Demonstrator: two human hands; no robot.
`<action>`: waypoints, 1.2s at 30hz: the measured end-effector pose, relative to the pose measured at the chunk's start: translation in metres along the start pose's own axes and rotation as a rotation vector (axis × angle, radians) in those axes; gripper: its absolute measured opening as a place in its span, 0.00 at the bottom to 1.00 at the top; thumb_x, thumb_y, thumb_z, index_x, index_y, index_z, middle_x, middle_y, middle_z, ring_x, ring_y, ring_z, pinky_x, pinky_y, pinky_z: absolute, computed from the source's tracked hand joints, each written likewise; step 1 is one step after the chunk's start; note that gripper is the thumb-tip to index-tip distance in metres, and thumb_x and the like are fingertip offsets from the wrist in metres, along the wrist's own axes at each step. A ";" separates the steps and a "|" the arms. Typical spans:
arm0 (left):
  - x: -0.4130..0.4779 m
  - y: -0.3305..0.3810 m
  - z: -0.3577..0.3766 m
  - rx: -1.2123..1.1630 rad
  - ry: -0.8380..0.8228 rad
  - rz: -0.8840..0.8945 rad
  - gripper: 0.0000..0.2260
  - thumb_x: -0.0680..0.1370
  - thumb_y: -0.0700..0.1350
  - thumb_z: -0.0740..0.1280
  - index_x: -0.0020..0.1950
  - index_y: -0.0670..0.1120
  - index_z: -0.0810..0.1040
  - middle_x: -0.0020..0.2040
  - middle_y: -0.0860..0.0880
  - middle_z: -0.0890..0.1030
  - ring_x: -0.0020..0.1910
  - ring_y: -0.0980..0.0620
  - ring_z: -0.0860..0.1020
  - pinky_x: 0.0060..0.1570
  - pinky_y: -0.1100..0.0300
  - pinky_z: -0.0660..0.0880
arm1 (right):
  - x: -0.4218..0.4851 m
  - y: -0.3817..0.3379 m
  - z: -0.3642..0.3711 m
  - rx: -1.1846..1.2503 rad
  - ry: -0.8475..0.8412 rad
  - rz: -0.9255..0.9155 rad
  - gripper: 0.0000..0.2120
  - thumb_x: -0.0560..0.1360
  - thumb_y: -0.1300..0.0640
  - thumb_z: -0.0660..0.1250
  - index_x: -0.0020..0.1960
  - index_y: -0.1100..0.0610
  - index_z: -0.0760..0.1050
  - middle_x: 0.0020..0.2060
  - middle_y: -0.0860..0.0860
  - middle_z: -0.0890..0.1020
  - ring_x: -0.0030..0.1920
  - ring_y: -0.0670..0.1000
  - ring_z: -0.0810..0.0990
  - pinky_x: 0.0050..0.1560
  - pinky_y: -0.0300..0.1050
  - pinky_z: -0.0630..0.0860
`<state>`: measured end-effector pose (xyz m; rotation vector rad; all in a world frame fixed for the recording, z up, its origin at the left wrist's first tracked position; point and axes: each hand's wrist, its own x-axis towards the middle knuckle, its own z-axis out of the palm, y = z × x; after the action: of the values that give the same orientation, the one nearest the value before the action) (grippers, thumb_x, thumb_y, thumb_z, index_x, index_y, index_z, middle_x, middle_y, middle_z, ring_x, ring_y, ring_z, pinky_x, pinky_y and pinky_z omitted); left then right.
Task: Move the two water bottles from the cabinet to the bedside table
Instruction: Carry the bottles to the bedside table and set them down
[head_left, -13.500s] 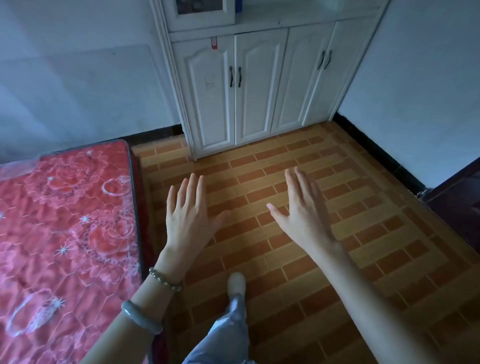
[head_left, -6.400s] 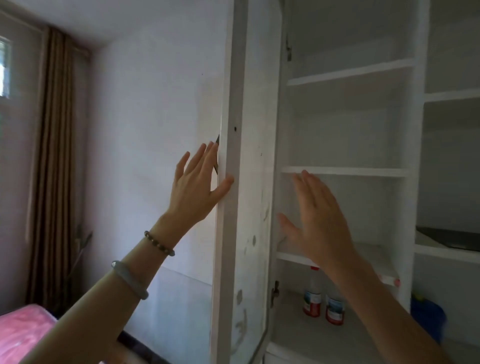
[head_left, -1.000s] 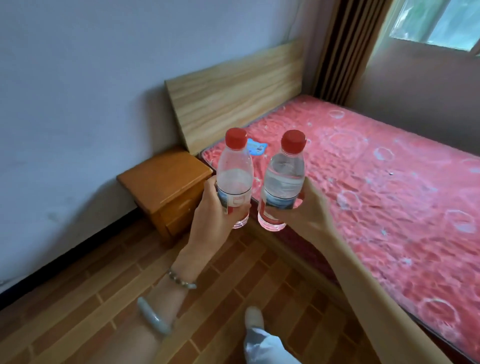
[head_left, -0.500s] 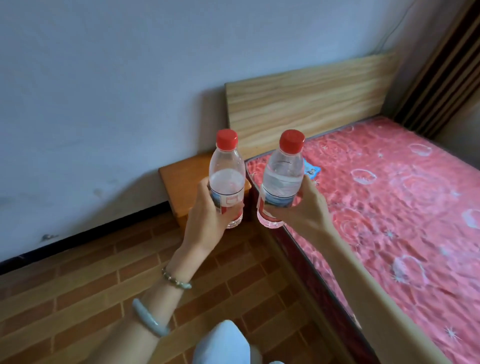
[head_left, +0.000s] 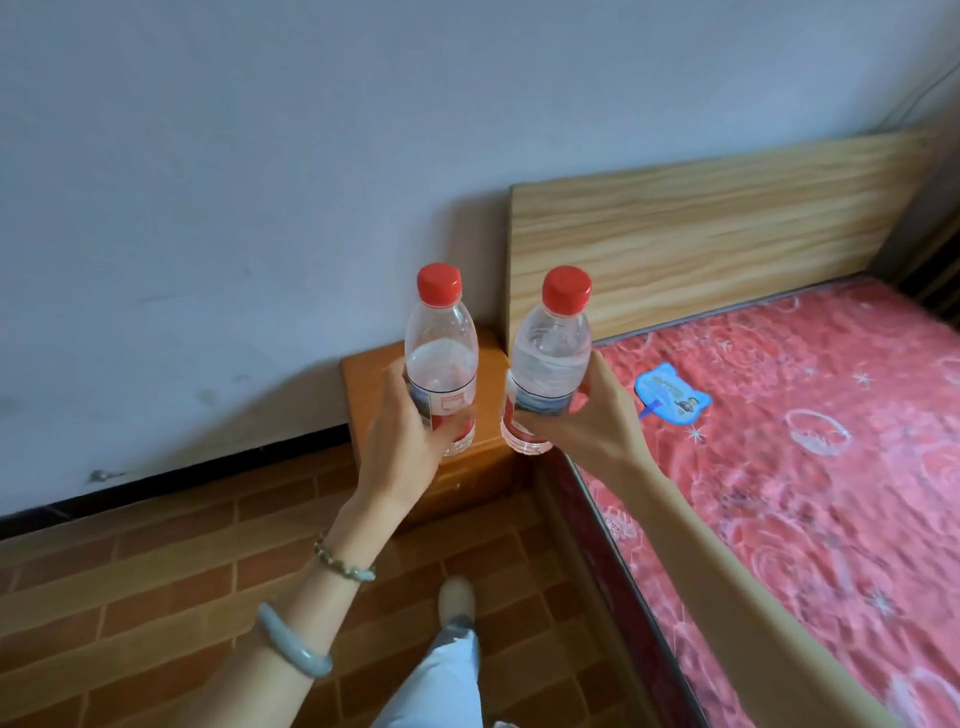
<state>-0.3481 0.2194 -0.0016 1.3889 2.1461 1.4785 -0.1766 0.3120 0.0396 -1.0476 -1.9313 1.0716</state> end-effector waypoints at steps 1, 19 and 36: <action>0.015 -0.005 0.002 0.009 0.011 -0.012 0.32 0.68 0.50 0.74 0.65 0.45 0.63 0.60 0.47 0.76 0.53 0.56 0.76 0.43 0.66 0.77 | 0.020 0.002 0.005 0.002 -0.012 -0.004 0.31 0.59 0.56 0.79 0.58 0.50 0.69 0.47 0.42 0.79 0.46 0.33 0.76 0.40 0.26 0.72; 0.202 -0.112 0.039 -0.050 0.105 -0.208 0.33 0.67 0.49 0.76 0.65 0.49 0.61 0.61 0.47 0.74 0.57 0.52 0.76 0.48 0.54 0.80 | 0.259 0.054 0.101 0.056 -0.228 -0.012 0.36 0.56 0.46 0.77 0.60 0.52 0.68 0.51 0.46 0.79 0.50 0.44 0.79 0.48 0.48 0.80; 0.198 -0.322 0.180 -0.020 0.176 -0.388 0.34 0.62 0.43 0.80 0.61 0.41 0.64 0.50 0.56 0.74 0.46 0.61 0.77 0.39 0.72 0.73 | 0.312 0.287 0.228 0.021 -0.351 0.046 0.33 0.59 0.56 0.80 0.58 0.53 0.67 0.48 0.43 0.77 0.46 0.40 0.78 0.42 0.25 0.72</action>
<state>-0.5355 0.4652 -0.2838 0.7958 2.3265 1.5039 -0.4151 0.6059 -0.2578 -0.9441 -2.1700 1.3733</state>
